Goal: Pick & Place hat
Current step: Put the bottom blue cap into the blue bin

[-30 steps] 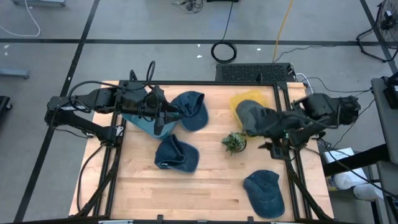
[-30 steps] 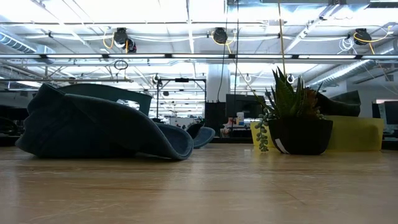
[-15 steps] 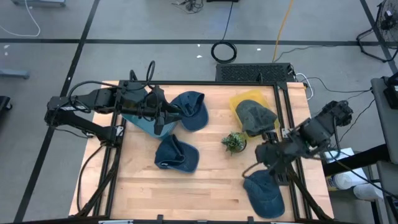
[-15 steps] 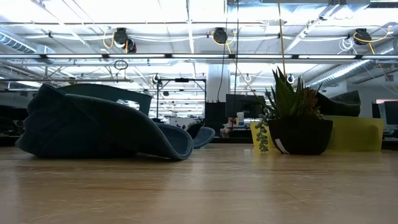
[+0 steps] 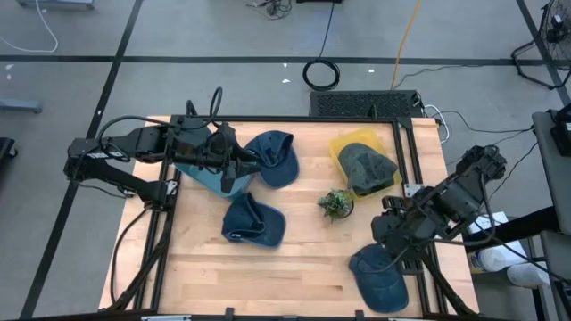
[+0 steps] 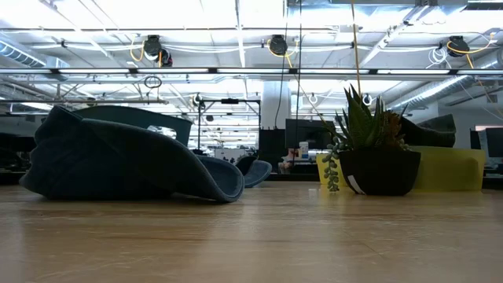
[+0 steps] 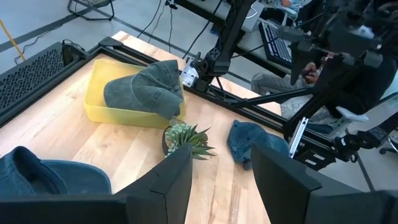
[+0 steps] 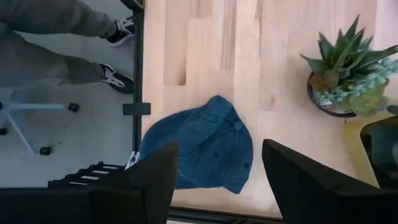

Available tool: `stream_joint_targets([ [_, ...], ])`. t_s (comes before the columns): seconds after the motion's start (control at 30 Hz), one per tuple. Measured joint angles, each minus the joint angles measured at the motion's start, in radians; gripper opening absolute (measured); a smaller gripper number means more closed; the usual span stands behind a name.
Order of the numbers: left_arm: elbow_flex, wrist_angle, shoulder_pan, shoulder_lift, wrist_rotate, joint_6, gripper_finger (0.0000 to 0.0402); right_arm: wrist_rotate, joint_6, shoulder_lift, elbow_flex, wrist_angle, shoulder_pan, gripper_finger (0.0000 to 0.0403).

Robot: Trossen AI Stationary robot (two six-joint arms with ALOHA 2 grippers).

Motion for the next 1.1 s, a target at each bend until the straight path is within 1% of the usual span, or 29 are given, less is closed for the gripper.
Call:
stream_joint_targets([
  [0.1,0.000,0.000,0.000,0.000,0.000,0.000,0.0170,-0.006,-0.001,0.001,-0.041,0.045,0.016,0.0219],
  [0.23,0.000,-0.008,0.000,0.000,0.000,0.000,0.0170,-0.034,0.013,0.000,-0.082,0.155,0.052,0.0219],
  [0.57,0.000,-0.016,0.000,0.000,-0.001,0.000,0.0170,-0.032,0.191,0.023,-0.157,0.274,0.156,0.0219],
  [0.73,0.000,-0.020,0.000,0.000,-0.001,0.001,0.0170,-0.030,0.193,0.058,-0.220,0.286,0.223,0.0219],
  [0.9,0.000,-0.031,0.000,0.000,-0.001,0.002,0.0170,-0.030,0.229,0.068,-0.320,0.302,0.275,0.0219],
  [1.1,0.000,-0.034,0.000,0.000,-0.001,-0.001,0.0170,-0.030,0.147,0.068,-0.450,0.314,0.304,0.0219],
])
